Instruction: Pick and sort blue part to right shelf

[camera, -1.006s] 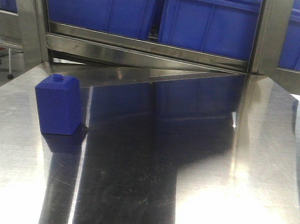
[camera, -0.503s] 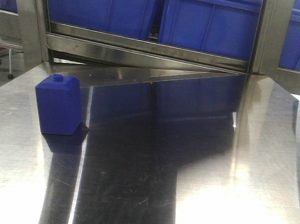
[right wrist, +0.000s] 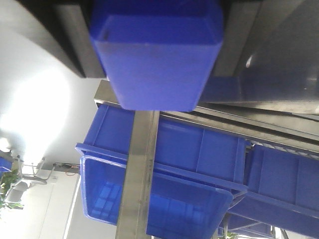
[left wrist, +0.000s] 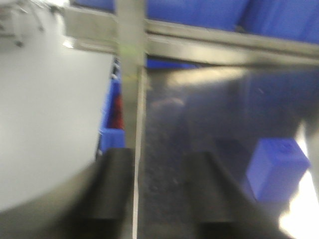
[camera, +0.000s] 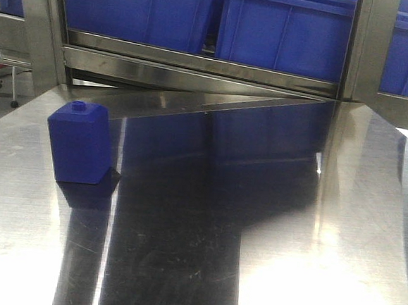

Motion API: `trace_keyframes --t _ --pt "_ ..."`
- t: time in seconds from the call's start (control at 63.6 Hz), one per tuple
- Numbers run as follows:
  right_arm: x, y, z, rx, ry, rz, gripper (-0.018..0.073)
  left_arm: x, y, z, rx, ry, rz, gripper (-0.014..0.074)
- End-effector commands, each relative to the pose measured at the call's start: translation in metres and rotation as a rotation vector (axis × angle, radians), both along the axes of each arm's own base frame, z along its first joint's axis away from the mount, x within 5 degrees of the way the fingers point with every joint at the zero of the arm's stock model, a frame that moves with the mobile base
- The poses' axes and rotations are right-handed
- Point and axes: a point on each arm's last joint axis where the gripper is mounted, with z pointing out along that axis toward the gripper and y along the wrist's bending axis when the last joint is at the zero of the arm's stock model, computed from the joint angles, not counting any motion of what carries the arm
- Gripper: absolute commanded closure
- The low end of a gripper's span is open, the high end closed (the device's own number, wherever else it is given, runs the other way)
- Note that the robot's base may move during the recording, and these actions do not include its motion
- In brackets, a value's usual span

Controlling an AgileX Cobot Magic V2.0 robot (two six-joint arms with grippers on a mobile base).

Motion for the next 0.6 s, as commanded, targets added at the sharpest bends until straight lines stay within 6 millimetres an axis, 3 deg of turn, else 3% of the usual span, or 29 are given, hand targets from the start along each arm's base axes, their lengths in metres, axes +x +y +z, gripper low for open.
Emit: trace_keyframes --t 0.0,0.094,0.346,0.581 --pt "-0.002 0.000 0.018 -0.012 -0.115 -0.006 0.0160 0.015 -0.009 0.016 0.017 -0.039 -0.065 -0.0024" --pt "-0.002 0.000 0.018 -0.012 -0.115 -0.006 0.0160 0.029 -0.019 0.019 -0.005 0.023 -0.104 -0.0104" --pt "-0.002 0.000 0.018 -0.012 -0.115 -0.006 0.0160 0.075 -0.053 0.041 -0.151 0.279 -0.083 -0.0095" --pt "-0.002 0.000 0.018 -0.012 -0.115 -0.006 0.0160 0.120 -0.098 0.046 -0.083 0.502 -0.103 -0.0095"
